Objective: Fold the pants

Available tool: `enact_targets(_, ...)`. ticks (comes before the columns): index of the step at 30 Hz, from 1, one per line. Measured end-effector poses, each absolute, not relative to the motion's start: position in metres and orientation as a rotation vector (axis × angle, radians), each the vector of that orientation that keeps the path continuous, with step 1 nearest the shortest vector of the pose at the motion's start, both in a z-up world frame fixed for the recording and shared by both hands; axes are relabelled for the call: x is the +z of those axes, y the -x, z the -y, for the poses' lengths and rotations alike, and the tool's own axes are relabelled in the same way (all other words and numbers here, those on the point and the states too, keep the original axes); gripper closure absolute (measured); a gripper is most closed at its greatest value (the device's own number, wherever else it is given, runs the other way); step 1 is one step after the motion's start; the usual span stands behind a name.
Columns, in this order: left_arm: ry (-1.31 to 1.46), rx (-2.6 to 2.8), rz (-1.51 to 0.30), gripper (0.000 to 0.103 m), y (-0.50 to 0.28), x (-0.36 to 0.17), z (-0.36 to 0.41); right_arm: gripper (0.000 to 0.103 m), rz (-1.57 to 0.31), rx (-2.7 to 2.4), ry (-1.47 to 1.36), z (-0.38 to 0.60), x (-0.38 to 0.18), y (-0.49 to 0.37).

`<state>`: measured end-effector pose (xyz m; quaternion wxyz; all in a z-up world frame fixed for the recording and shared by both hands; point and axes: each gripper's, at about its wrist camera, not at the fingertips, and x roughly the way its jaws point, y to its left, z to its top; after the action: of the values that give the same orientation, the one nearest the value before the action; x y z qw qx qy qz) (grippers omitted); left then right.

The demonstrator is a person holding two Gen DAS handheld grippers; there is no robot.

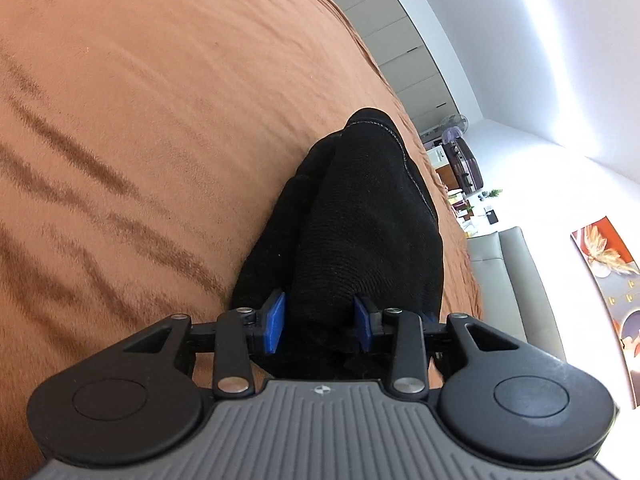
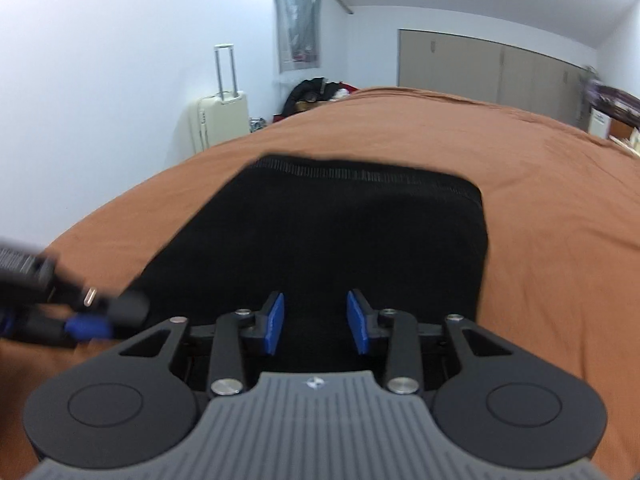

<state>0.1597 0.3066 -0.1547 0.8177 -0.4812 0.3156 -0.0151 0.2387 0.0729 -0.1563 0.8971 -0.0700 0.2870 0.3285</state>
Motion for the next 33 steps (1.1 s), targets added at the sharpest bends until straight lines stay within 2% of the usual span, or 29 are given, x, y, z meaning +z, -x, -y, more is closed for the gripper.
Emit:
enact_targets(10,0.948,0.021,-0.661,0.06,-0.149,-0.137,-0.315,0.071,-0.851,0.653,0.005,-0.039,-0.165,-0.214)
enact_targets(12,0.891,0.047,-0.689,0.045,-0.148,-0.129,-0.312,0.069,-0.839,0.648,-0.019,-0.03,-0.161,-0.209)
enact_targets(14,0.816,0.09,-0.728,0.036,-0.15,-0.122,-0.31,0.068,-0.825,0.645,-0.048,-0.026,-0.16,-0.207)
enact_targets(20,0.621,0.124,-0.757,0.022,-0.156,-0.1,-0.297,0.065,-0.793,0.635,-0.116,-0.001,-0.155,-0.198)
enact_targets(26,0.508,0.096,-0.766,0.016,-0.171,-0.093,-0.28,0.062,-0.779,0.59,-0.142,0.027,-0.148,-0.203)
enact_targets(33,0.488,0.078,-0.766,0.015,-0.184,-0.093,-0.281,0.056,-0.776,0.549,-0.172,0.043,-0.15,-0.214)
